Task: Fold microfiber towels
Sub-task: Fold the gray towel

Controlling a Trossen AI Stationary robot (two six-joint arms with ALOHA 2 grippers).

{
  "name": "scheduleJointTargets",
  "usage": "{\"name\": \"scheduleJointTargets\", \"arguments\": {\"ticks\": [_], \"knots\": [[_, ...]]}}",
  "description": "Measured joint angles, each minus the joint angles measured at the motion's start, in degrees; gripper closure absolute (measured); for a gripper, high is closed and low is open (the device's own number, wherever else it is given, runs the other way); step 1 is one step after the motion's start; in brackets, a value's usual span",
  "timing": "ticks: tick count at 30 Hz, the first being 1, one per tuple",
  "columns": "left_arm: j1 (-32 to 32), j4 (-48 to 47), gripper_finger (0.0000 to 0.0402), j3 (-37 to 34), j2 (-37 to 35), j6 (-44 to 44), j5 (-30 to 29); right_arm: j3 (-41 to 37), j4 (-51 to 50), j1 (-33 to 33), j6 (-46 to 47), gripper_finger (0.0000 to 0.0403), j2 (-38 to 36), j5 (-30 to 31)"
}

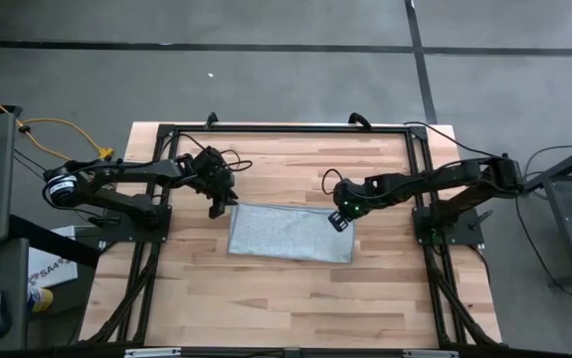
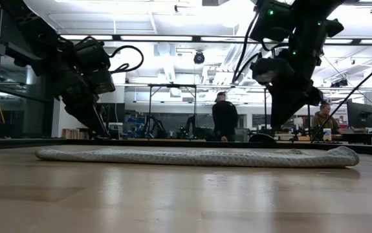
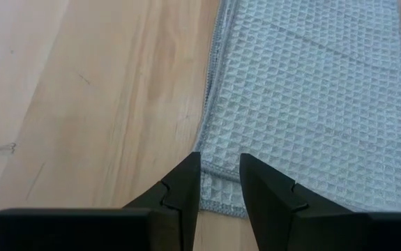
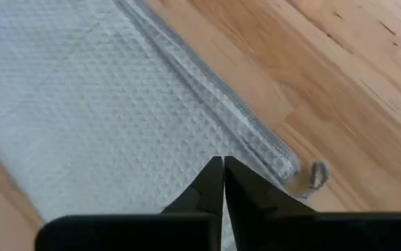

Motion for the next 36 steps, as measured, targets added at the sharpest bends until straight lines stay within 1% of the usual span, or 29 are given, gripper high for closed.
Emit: {"name": "scheduleJointTargets", "arguments": {"ticks": [7,14,19,25,36], "knots": [[0.0,0.7,0.0300,0.0,0.0,0.1,0.4,0.0,-3.3,0.0,1.5,0.0400,0.0,-0.1],[0.0,0.8,0.0300,0.0,0.0,-0.5,0.5,0.0,-3.2,-0.8,0.7,0.0401,0.0,0.0],[0.0,0.8,0.0300,0.0,0.0,-1.3,1.9,-0.1,-2.7,-2.3,-1.4,0.0401,2.7,0.0],[-0.1,0.8,0.0300,0.0,0.0,-1.4,1.9,-0.1,-0.9,-3.3,-3.3,0.0401,5.8,-1.2],[-0.5,0.8,0.0300,0.0,0.0,-1.4,1.9,0.0,-1.3,-3.5,-3.5,0.0401,6.1,-1.1]]}}
